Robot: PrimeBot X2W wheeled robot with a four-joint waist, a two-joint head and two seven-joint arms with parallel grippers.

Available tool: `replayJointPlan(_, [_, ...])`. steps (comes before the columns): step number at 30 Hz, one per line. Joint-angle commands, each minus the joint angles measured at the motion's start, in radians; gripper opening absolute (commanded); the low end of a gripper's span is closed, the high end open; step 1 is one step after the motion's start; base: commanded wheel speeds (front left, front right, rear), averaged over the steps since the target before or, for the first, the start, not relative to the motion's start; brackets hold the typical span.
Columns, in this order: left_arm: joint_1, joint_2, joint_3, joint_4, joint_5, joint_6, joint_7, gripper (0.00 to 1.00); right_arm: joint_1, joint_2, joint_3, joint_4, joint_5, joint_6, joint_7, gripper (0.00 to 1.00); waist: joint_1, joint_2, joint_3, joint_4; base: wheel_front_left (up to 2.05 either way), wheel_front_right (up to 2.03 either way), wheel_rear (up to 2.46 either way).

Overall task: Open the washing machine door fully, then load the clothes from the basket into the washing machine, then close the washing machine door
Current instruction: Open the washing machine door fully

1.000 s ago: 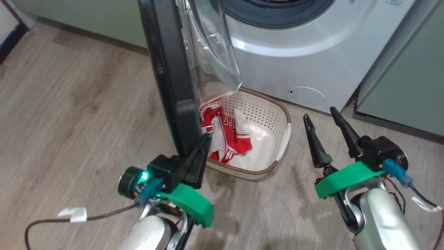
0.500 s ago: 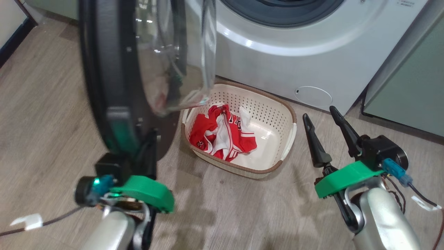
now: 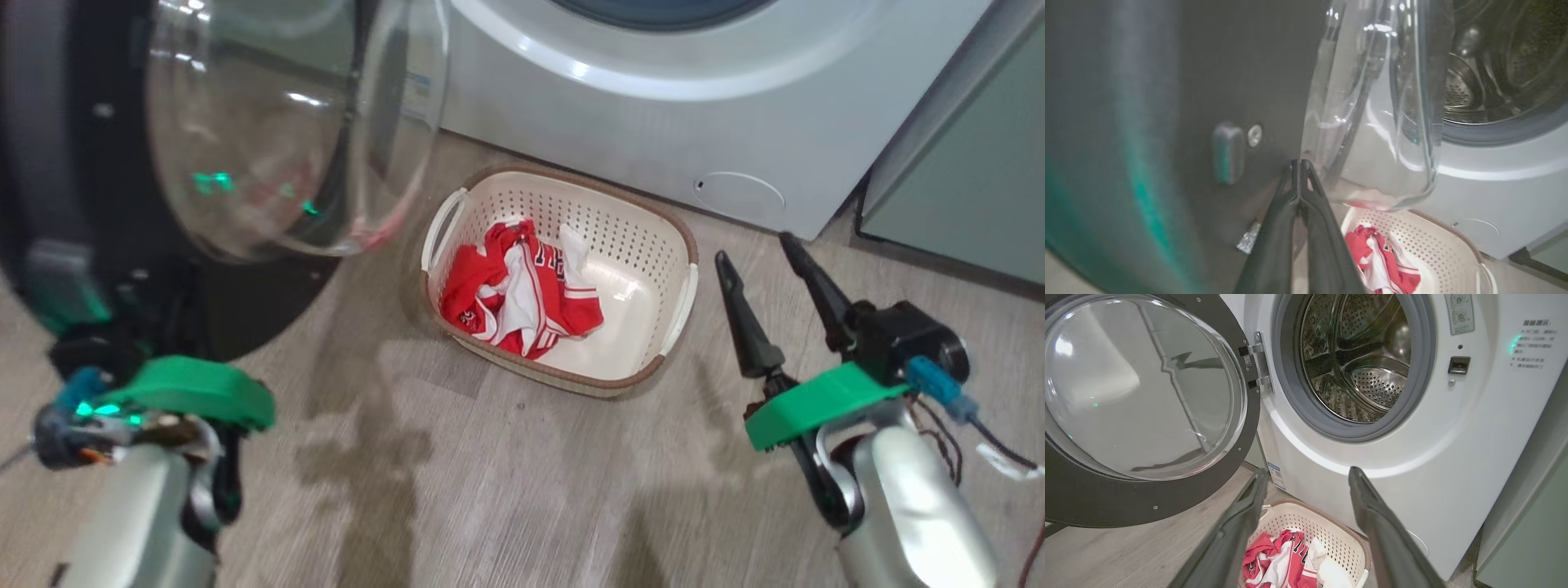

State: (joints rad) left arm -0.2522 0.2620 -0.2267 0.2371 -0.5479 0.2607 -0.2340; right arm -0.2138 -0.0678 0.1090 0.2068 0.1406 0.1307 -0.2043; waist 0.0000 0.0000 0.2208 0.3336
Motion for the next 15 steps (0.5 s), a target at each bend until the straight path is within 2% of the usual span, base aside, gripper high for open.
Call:
replayJointPlan(1, [-0.038,0.045,0.063,0.018,-0.014,-0.002,-0.007,0.00,-0.042,-0.005,0.024,-0.043,-0.008,0.000,0.004,1.00,0.0000,0.0000,0.014,-0.005,0.00,0.00,0.00])
replayJointPlan(7, [-0.111,0.057,0.158,0.118,-0.045,-0.033,-0.025,0.00,-0.058,-0.021,0.023,-0.059,-0.009,0.000,0.019,1.00,0.0000,0.0000,0.048,-0.015,0.00,0.00,0.00])
replayJointPlan(15, [-0.204,0.077,0.264,0.220,-0.035,-0.075,-0.027,0.00,-0.075,-0.028,0.025,-0.076,-0.012,0.000,0.032,1.00,0.0000,0.0000,0.079,-0.023,0.00,0.00,0.00])
